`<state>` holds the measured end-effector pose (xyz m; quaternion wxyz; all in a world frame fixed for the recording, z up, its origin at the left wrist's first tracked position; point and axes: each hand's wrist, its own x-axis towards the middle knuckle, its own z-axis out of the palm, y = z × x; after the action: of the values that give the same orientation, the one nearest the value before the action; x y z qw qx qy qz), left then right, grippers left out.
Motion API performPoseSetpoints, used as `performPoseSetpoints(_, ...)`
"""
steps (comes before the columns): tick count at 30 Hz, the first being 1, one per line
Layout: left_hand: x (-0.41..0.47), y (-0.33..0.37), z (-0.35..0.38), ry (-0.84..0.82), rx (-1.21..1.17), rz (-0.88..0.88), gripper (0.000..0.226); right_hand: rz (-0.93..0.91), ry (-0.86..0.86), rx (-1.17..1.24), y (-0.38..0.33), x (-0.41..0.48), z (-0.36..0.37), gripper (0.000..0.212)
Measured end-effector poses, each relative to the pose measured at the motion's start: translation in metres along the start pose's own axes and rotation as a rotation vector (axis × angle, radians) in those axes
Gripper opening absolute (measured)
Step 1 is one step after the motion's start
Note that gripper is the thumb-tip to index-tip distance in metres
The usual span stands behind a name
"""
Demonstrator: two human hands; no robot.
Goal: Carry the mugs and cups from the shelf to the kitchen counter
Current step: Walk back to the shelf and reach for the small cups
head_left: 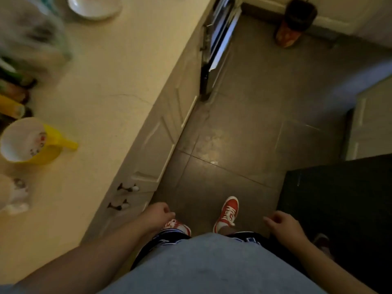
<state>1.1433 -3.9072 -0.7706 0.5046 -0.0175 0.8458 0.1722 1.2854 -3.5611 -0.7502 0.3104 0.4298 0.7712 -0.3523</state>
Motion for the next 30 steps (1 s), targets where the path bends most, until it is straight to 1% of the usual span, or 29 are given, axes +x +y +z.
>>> performPoseSetpoints(3,0.014,0.054,0.007,-0.001,0.032,0.012,0.028,0.079,-0.014,0.08,0.042,0.015,-0.033,0.011)
performPoseSetpoints(5,0.02,0.088,0.012,-0.004,-0.013,0.032,0.028,0.12,-0.04,0.126,0.061,0.029,-0.053,0.012)
performPoseSetpoints(7,0.025,0.118,0.012,0.004,-0.049,0.052,0.026,0.126,-0.048,0.144,0.07,0.048,-0.071,0.012)
performPoseSetpoints(10,0.03,0.148,0.009,0.065,-0.07,0.076,0.022,0.125,-0.03,0.151,0.064,0.078,-0.092,0.011)
performPoseSetpoints(13,0.039,0.154,-0.005,0.112,-0.065,0.06,0.02,0.086,-0.011,0.159,0.046,0.111,-0.113,0.011)
performPoseSetpoints(15,0.035,0.149,-0.01,0.093,-0.064,0.04,0.022,0.043,0.01,0.185,0.027,0.121,-0.123,0.012)
performPoseSetpoints(17,0.088,0.187,-0.051,0.089,-0.049,-0.028,0.022,0.025,0.009,0.182,-0.025,0.193,-0.176,0.013)
performPoseSetpoints(19,0.082,0.182,-0.055,0.047,-0.045,-0.063,0.02,-0.025,-0.019,0.184,-0.039,0.198,-0.184,0.015)
performPoseSetpoints(21,0.094,0.184,-0.065,0.033,-0.075,-0.068,0.019,-0.069,-0.022,0.214,-0.056,0.212,-0.197,0.018)
performPoseSetpoints(23,0.123,0.202,-0.084,0.038,-0.065,-0.092,0.018,-0.056,-0.028,0.203,-0.075,0.24,-0.215,0.018)
performPoseSetpoints(26,0.171,0.249,-0.131,0.033,-0.027,-0.052,0.021,-0.017,-0.009,0.235,-0.101,0.267,-0.252,0.019)
performPoseSetpoints(30,0.225,0.332,-0.191,-0.004,0.071,0.036,0.024,0.134,0.037,0.362,-0.102,0.288,-0.291,0.025)
